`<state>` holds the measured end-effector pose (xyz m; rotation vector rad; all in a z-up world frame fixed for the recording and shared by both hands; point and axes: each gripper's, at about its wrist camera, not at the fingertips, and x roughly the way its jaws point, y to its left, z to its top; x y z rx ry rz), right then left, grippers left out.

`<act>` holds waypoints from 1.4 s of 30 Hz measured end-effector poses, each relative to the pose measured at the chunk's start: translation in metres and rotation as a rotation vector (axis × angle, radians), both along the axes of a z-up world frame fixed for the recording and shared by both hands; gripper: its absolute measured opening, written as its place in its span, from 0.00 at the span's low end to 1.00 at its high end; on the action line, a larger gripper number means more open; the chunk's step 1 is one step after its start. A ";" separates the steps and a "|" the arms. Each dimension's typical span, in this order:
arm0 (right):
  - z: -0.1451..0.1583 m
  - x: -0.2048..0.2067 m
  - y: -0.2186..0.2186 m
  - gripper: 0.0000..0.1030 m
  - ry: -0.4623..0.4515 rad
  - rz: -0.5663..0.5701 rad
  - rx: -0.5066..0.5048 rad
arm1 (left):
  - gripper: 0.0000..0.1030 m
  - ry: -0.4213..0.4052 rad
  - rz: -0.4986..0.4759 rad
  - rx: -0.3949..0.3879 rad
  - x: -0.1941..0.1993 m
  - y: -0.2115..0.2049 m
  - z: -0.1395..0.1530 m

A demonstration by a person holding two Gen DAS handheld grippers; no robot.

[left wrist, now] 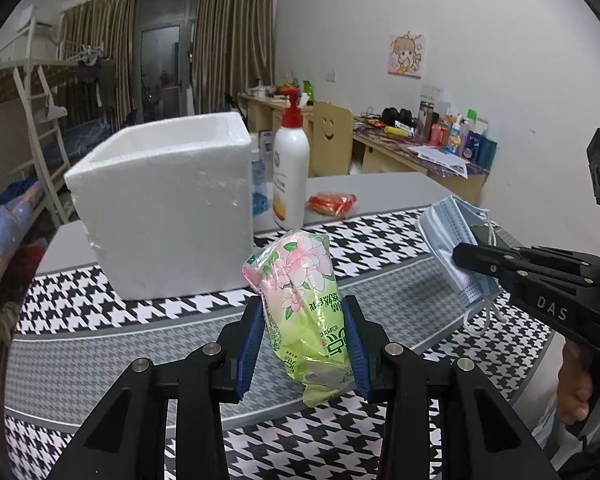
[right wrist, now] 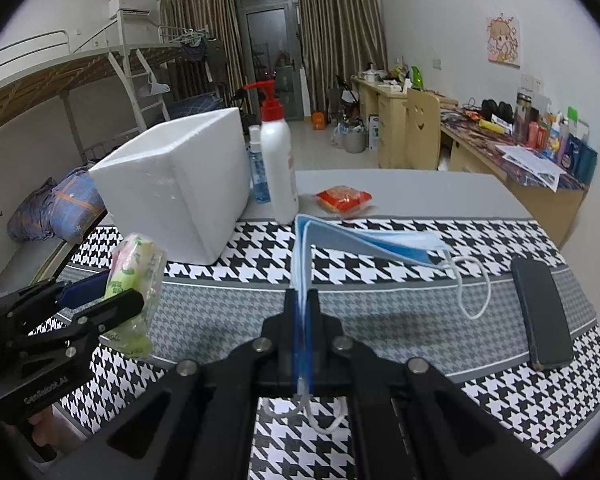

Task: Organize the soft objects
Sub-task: 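Lift and carry the tissue pack and mask over the white foam box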

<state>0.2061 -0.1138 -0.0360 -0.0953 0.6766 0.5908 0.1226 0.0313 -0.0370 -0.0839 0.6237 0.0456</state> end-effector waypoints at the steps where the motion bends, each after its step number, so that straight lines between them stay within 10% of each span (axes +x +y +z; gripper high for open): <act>1: 0.001 -0.001 0.001 0.05 -0.002 0.003 0.000 | 0.40 -0.007 0.005 0.004 0.000 0.002 0.002; 42: 0.055 -0.012 0.052 0.05 -0.160 0.075 0.031 | 0.40 -0.142 0.077 0.098 0.001 0.035 0.052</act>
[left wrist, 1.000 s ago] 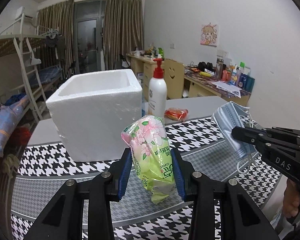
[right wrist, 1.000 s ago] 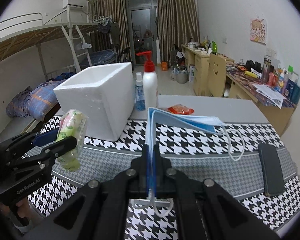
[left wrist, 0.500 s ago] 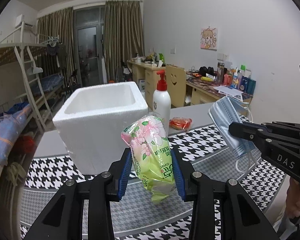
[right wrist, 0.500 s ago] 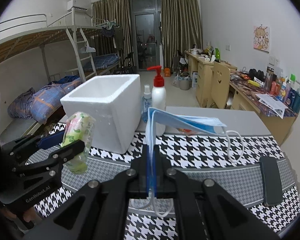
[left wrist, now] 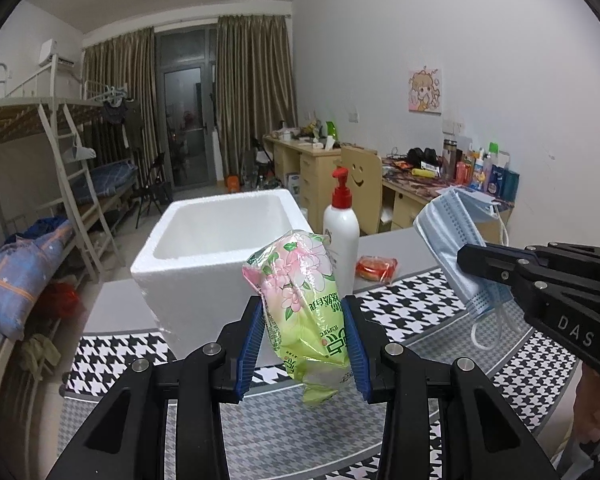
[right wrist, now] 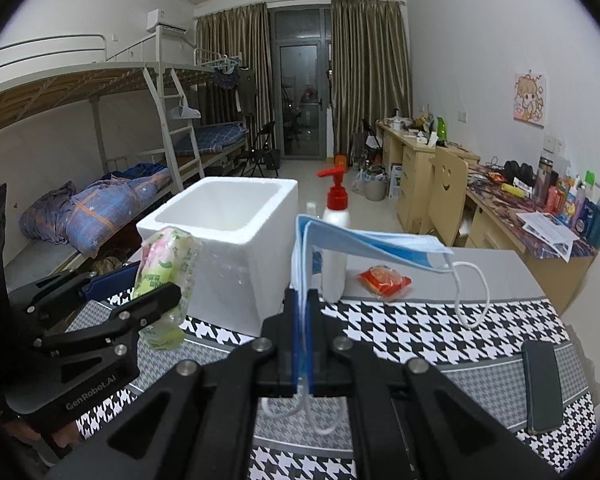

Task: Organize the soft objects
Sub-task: 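Lift and carry the tissue pack and mask over the white foam box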

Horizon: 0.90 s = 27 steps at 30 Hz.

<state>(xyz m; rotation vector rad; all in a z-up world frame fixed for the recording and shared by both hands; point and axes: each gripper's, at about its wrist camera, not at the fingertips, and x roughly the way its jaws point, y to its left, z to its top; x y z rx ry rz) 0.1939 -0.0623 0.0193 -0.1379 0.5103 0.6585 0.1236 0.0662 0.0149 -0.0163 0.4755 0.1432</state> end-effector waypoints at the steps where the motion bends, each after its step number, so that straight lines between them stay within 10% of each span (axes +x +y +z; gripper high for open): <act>1: 0.000 -0.001 0.001 0.05 -0.001 0.002 -0.001 | 0.40 -0.003 0.000 0.002 0.000 0.000 0.001; 27: 0.024 0.004 0.030 0.05 -0.043 0.041 0.029 | 0.40 -0.094 0.068 0.013 0.011 0.023 0.034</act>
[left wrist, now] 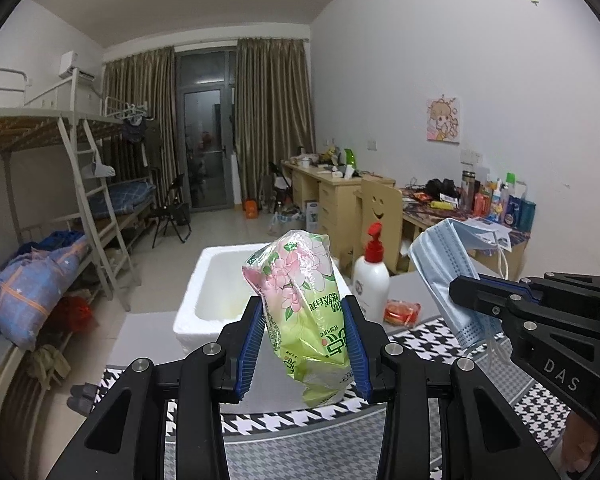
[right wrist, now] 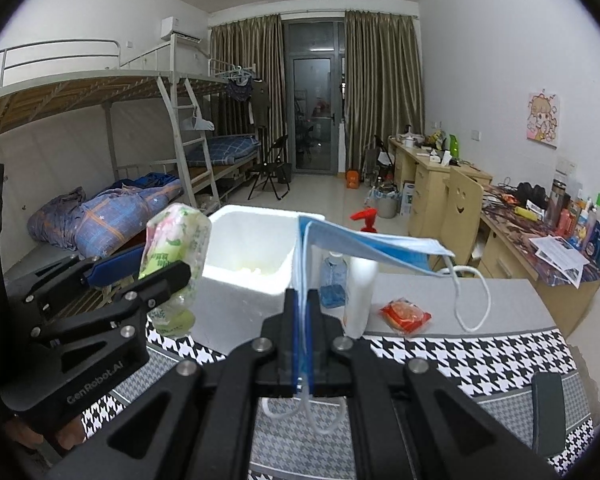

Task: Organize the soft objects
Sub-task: 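Lift and carry the tissue pack and mask over the white foam box, then open the left tool to drop the tissue pack into the box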

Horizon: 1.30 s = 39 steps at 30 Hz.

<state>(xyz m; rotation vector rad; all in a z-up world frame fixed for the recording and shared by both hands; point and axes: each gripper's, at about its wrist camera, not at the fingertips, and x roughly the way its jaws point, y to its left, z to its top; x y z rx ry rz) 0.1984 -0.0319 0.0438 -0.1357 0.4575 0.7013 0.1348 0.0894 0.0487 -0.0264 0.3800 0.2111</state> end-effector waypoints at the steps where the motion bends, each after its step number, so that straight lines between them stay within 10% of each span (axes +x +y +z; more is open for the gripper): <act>1: 0.001 0.001 0.001 0.05 -0.001 0.000 0.000 | 0.40 -0.005 0.003 -0.001 0.000 0.002 0.001; 39: 0.008 0.037 0.043 0.05 -0.010 0.035 -0.025 | 0.40 0.058 0.039 -0.035 0.079 0.053 0.004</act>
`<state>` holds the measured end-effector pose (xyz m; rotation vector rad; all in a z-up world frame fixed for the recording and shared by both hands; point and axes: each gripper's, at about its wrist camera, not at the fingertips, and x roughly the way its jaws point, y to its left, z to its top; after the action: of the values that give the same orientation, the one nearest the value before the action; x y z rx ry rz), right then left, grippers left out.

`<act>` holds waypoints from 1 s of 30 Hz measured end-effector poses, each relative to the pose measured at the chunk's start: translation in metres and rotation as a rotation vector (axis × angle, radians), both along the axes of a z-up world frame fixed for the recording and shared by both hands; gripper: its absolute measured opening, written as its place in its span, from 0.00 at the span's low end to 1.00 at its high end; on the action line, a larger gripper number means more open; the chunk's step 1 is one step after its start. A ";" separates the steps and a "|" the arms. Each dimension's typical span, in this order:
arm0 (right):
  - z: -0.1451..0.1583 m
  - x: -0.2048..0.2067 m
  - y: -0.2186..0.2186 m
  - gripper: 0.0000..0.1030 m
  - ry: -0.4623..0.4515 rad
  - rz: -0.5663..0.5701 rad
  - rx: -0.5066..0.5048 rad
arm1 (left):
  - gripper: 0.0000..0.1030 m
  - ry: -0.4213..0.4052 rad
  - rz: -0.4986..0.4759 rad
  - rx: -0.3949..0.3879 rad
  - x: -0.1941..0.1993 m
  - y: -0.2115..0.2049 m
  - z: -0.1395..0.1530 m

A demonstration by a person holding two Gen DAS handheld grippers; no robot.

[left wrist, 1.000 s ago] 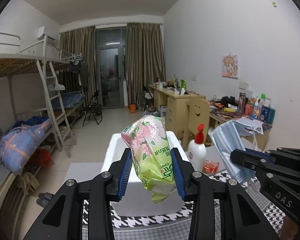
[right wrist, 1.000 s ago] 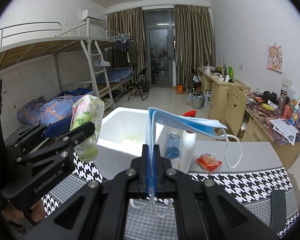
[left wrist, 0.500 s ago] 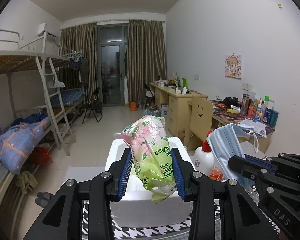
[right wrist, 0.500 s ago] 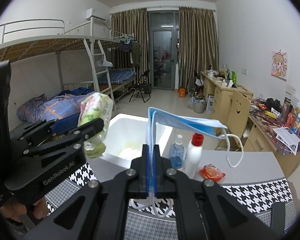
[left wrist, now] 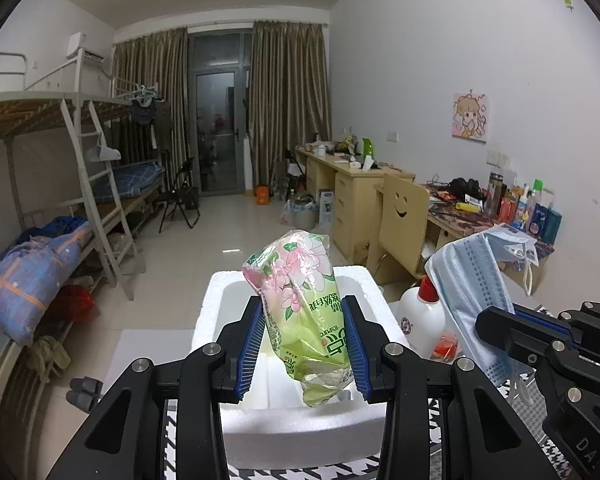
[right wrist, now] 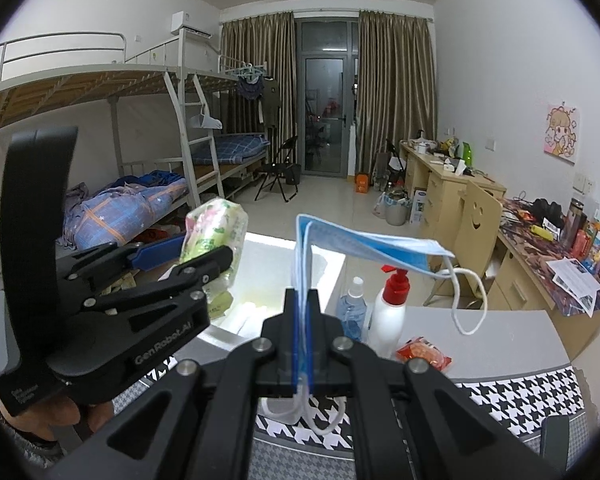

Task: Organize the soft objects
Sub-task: 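Open the left tool to drop the tissue pack into the box, then lower the mask into the box and open the right tool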

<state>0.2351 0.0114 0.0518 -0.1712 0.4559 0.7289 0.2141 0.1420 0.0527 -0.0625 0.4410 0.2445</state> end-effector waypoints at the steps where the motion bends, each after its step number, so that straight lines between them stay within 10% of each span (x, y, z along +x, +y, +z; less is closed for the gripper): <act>1: -0.001 0.001 0.000 0.05 0.001 -0.002 -0.002 | 0.40 0.002 -0.003 0.001 0.001 0.001 0.000; 13: -0.003 0.009 0.005 0.05 0.012 -0.023 -0.015 | 0.43 0.056 -0.036 -0.018 0.027 0.015 -0.014; 17: -0.003 0.012 0.005 0.05 0.015 -0.026 -0.016 | 0.77 0.075 -0.016 -0.020 0.030 0.018 -0.020; 30: -0.003 0.017 0.013 0.05 0.012 0.001 -0.018 | 0.99 0.015 0.095 0.000 0.002 0.031 -0.005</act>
<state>0.2517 0.0243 0.0487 -0.1839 0.4738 0.7273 0.2161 0.1728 0.0474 -0.0817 0.4539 0.3381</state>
